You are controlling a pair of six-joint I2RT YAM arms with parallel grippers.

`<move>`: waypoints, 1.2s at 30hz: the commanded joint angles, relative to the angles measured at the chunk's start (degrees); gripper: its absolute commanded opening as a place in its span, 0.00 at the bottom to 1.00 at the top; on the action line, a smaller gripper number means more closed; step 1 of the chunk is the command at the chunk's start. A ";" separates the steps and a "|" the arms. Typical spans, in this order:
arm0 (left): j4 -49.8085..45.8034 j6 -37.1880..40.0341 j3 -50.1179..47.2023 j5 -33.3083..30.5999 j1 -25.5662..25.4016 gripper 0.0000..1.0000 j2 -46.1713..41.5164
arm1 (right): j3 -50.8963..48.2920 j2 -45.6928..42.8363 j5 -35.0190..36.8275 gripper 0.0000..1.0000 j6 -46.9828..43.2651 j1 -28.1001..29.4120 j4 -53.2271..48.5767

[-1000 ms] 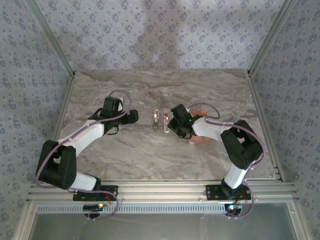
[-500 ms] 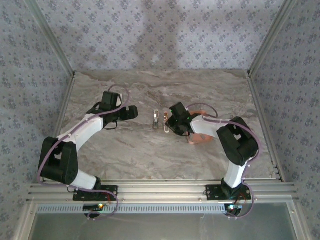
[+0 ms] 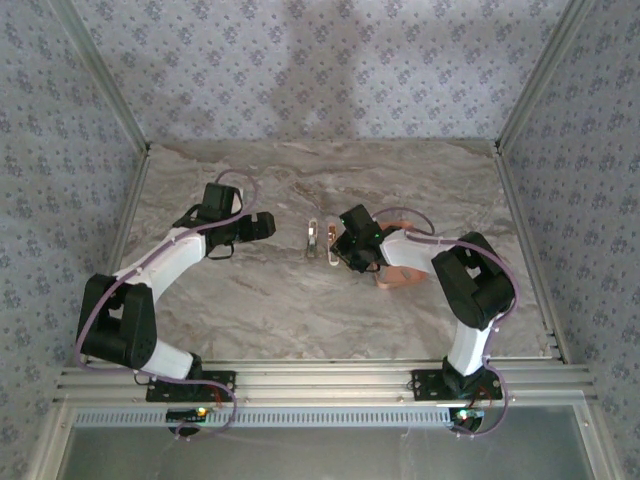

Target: Load the staples into the stapler

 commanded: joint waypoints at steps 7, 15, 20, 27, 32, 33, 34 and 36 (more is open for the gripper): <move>-1.18 1.03 2.10 0.87 0.47 0.98 0.36 | 3.23 1.39 -0.56 0.34 -2.48 -0.26 -5.52; -1.01 1.12 2.39 1.14 0.47 0.98 0.78 | 3.69 1.83 -0.94 0.32 -3.63 -0.22 -8.28; -0.90 1.12 2.30 1.17 0.47 0.98 0.90 | 3.68 2.23 -1.33 0.32 -3.87 -0.09 -8.84; -1.00 1.45 2.39 1.14 0.56 0.98 0.76 | 4.87 1.95 -1.12 0.29 -4.80 0.43 -11.06; -1.27 1.82 3.55 1.22 0.64 0.98 0.69 | 6.29 -0.37 1.05 0.30 -6.48 0.50 -11.94; -1.54 1.91 3.96 1.18 0.72 0.98 0.74 | 6.53 -0.96 1.56 0.31 -6.91 0.51 -11.90; -1.92 1.99 4.56 1.13 0.73 0.98 0.67 | 6.74 -1.53 1.88 0.31 -7.31 0.44 -12.07; -2.61 2.00 5.88 1.21 0.73 0.98 0.74 | 7.10 -2.69 2.96 0.32 -8.15 0.43 -12.20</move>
